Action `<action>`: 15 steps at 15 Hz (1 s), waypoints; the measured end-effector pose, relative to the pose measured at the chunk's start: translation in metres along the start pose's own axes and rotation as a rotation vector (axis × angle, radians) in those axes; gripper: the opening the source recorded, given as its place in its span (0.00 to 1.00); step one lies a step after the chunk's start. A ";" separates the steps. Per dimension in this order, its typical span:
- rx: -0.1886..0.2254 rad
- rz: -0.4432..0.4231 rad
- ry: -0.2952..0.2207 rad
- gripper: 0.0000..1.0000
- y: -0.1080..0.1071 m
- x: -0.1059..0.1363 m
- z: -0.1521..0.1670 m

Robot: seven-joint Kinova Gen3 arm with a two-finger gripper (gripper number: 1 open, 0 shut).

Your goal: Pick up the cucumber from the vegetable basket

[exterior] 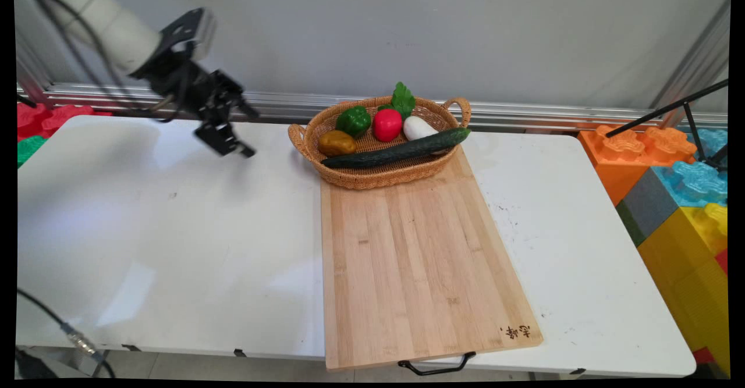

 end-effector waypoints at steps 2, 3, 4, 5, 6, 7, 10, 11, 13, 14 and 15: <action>0.012 0.014 0.022 1.00 -0.011 0.017 0.016; 0.015 0.018 0.032 1.00 -0.015 0.024 0.023; 0.018 0.023 0.043 1.00 -0.020 0.033 0.033; 0.021 0.026 0.055 1.00 -0.026 0.043 0.043; 0.022 0.027 0.064 1.00 -0.031 0.053 0.054; 0.022 0.028 0.069 1.00 -0.035 0.062 0.064; 0.015 0.024 0.079 1.00 -0.048 0.088 0.098; 0.010 0.022 0.079 1.00 -0.052 0.095 0.110; -0.006 0.022 0.072 1.00 -0.059 0.106 0.132; -0.011 0.022 0.069 1.00 -0.061 0.109 0.139; -0.018 0.022 0.065 1.00 -0.064 0.113 0.149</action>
